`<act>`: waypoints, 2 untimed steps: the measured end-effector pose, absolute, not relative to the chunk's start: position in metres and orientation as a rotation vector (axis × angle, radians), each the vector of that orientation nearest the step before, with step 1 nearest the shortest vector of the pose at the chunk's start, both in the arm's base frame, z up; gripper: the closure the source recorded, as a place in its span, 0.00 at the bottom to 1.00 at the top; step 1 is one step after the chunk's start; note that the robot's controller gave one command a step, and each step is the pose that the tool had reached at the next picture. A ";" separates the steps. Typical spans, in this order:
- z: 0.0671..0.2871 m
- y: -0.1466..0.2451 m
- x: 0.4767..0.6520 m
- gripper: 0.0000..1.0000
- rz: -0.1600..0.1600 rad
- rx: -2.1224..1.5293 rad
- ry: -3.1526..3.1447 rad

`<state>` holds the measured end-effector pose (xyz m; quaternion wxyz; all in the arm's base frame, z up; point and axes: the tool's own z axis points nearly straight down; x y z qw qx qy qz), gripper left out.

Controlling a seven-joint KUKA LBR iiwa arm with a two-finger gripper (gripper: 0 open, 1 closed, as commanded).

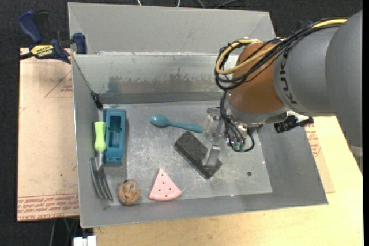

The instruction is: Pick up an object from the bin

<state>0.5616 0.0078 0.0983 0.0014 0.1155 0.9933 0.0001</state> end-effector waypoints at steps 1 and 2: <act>0.070 0.031 0.559 0.00 0.005 0.446 3.109; 0.063 0.042 0.561 1.00 0.013 0.491 3.094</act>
Offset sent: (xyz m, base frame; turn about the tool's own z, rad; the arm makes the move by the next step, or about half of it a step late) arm -0.0051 0.0237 -0.0283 0.1284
